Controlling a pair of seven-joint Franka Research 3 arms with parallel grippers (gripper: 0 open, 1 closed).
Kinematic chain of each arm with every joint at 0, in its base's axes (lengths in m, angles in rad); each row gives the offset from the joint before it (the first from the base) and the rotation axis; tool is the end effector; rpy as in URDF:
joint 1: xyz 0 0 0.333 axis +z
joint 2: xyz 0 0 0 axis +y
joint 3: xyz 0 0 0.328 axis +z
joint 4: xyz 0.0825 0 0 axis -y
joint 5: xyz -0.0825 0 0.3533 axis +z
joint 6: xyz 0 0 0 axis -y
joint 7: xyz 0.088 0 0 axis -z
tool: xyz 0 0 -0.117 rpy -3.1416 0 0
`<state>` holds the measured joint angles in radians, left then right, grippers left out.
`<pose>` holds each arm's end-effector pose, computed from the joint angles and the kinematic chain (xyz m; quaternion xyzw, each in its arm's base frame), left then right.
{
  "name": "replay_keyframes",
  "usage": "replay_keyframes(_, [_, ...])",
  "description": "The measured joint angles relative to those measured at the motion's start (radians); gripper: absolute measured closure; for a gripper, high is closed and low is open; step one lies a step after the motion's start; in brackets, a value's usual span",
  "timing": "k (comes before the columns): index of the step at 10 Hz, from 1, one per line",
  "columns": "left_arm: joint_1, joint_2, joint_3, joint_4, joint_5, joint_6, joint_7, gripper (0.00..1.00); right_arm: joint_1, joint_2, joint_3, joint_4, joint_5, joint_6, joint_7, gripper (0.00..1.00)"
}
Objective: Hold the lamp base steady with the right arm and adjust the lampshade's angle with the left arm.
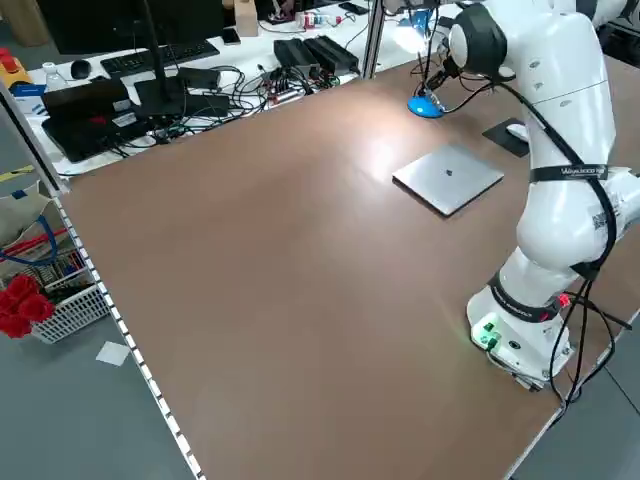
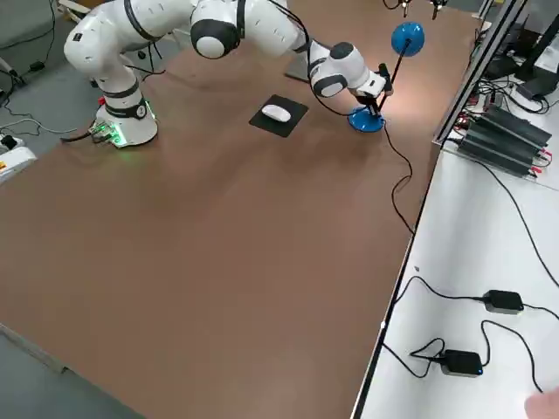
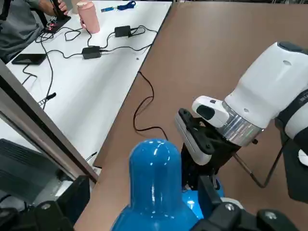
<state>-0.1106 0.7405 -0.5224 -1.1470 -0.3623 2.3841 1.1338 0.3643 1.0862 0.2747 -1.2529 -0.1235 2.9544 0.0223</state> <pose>0.6917 -0.3377 0.4757 0.7148 -0.5699 0.3395 0.2213 0.6682 0.4073 0.1999 -0.9154 -0.2371 -0.2818 0.1627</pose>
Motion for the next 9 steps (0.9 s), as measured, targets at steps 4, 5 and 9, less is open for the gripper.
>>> replay_keyframes(4, [-0.021, 0.072, -0.003, 0.069, -0.009, 0.003, 0.0, 0.01, 0.005, 0.0, -0.007, 0.0, 0.0, 0.004, -0.001, 0.79])
replay_keyframes(5, [-0.023, 0.076, -0.005, 0.071, -0.009, 0.002, 0.0, 0.01, 0.006, 0.0, -0.008, 0.0, 0.0, 0.004, -0.001, 0.79])
replay_keyframes(9, [-0.044, 0.089, -0.006, 0.071, -0.009, 0.001, 0.004, 0.01, 0.01, 0.0, -0.014, 0.0, 0.0, 0.008, -0.002, 0.79])
